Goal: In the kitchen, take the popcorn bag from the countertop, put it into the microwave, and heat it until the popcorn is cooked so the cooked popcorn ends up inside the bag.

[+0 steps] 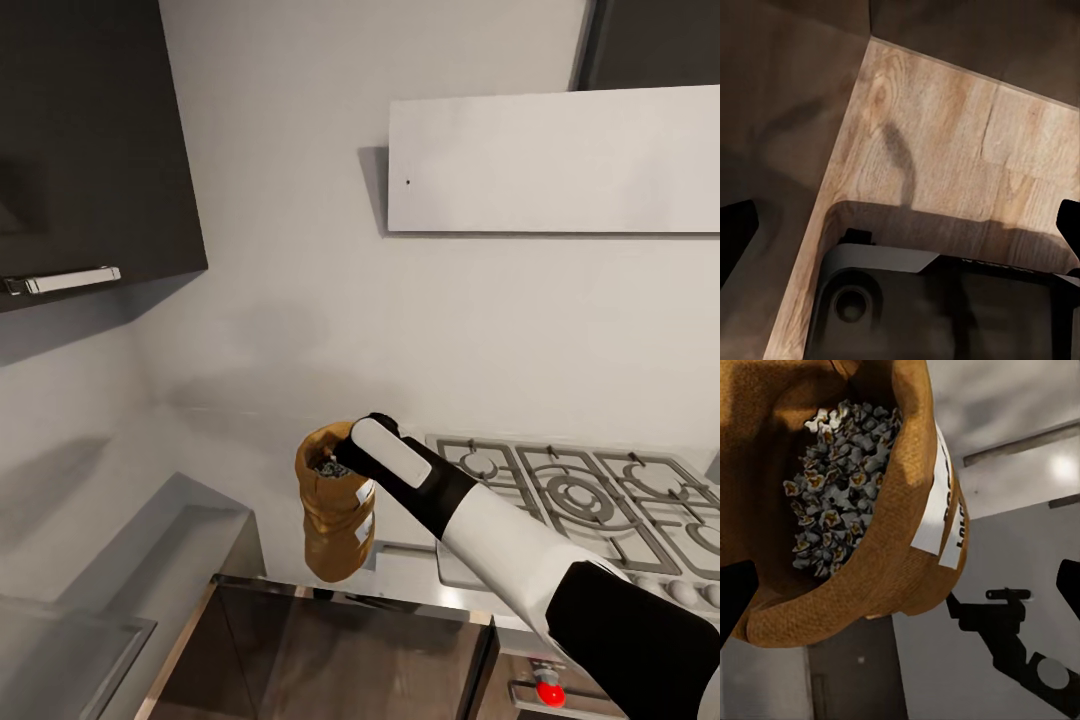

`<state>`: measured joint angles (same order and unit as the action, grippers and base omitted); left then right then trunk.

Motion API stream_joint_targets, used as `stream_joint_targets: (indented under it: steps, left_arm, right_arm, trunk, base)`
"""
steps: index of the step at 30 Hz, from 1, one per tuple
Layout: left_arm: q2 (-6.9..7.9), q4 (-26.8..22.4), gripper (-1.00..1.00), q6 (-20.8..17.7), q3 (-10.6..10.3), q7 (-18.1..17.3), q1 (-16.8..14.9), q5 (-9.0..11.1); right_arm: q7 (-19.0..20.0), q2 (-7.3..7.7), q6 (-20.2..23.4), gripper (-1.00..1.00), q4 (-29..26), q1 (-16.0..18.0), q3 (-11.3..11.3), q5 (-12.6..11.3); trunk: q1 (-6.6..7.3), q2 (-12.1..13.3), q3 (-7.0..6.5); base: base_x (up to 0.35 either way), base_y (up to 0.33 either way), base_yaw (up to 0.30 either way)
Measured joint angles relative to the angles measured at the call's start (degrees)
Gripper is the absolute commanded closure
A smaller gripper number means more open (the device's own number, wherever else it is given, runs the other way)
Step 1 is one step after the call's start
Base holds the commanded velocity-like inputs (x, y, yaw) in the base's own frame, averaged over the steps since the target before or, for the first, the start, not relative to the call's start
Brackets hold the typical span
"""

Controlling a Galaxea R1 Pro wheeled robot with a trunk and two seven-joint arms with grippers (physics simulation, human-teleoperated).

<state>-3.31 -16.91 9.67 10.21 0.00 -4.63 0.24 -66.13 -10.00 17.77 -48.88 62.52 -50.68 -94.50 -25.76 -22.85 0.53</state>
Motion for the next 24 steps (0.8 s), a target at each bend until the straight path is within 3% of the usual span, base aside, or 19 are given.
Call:
stream_joint_targets:
  steps: [20,24]
  left_arm:
    - [0.00,0.00,-1.00,0.00,0.00,-0.01,0.00,0.00]
    - [0.00,0.00,-1.00,0.00,-0.01,-0.04,0.00,0.06]
  right_arm:
    - [0.36,0.00,0.01,-1.00,0.08,-0.25,0.09,-0.19]
    - [0.39,0.00,0.00,-1.00,0.11,-0.30,0.11,-0.15]
  trunk:
    - [0.00,0.00,0.00]
    - [0.02,0.00,0.00]
  base:
    - [0.055,0.000,0.000]
    - [0.216,0.000,0.000]
